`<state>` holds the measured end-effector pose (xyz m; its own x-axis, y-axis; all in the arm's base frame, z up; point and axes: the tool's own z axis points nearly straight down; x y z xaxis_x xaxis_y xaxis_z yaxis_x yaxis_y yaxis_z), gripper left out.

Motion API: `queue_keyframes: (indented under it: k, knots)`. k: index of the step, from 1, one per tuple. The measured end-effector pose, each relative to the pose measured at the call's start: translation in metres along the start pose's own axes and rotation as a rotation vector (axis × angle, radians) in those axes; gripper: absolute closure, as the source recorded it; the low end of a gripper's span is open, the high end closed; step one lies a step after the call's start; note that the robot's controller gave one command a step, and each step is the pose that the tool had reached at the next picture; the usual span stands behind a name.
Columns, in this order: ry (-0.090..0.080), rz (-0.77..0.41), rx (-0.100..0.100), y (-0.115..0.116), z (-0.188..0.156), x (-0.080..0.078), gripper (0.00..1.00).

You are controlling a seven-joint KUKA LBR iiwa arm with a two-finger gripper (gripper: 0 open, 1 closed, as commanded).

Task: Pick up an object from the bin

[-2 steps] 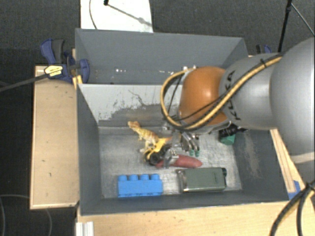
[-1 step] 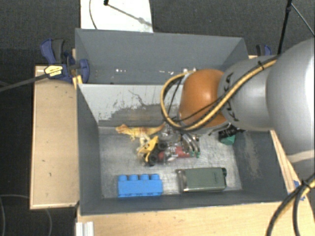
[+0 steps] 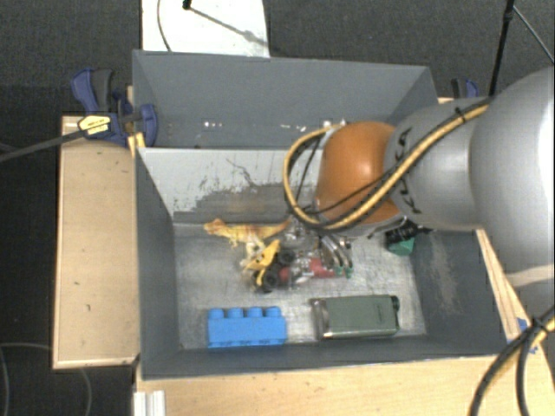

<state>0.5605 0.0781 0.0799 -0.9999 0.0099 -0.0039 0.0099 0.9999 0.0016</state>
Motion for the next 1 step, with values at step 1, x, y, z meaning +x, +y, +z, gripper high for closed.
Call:
queue_keyframes:
  k: [1]
  knots:
    - [0.003,-0.006,0.000,-0.0002,-0.0043,0.0022,1.00]
